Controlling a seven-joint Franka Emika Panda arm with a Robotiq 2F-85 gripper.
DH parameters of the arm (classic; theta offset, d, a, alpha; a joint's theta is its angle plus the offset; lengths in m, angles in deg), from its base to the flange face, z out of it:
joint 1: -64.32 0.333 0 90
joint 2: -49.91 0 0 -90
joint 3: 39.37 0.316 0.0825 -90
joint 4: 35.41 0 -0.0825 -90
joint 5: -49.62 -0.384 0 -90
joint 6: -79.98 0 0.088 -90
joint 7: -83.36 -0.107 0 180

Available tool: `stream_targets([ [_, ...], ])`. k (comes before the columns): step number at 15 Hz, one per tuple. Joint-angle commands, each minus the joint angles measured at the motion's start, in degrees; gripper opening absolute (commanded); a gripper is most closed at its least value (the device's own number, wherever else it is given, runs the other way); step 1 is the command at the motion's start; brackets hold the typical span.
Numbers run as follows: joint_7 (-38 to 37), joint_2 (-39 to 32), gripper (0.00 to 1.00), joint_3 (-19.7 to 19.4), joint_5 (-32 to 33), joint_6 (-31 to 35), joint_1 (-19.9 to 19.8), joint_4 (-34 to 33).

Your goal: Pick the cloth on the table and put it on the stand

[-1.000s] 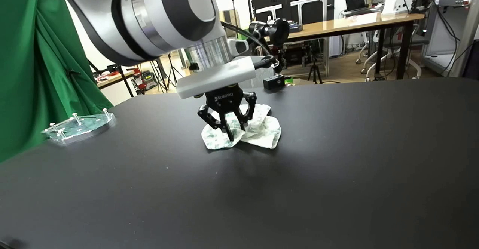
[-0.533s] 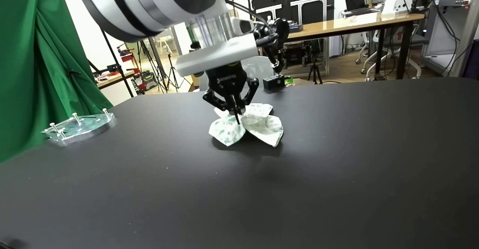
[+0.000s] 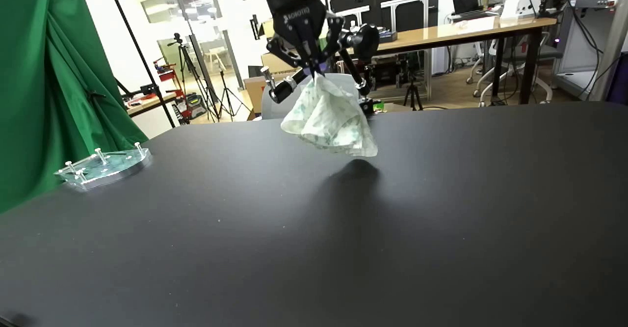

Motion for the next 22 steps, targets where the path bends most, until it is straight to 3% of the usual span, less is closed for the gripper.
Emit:
stream_targets([
  [1, -5.94, 2.23, 0.01, 0.37, -2.46, -8.16, 1.08, -5.59],
  [14, -7.59, 0.84, 0.01, 4.85, -10.88, -35.16, 4.38, -30.47],
  [18, -6.79, -1.25, 0.01, 4.69, -12.96, -38.95, 3.86, -31.47],
  [22, -5.27, -3.09, 0.01, 4.37, -14.16, -41.09, 2.85, -28.35],
])
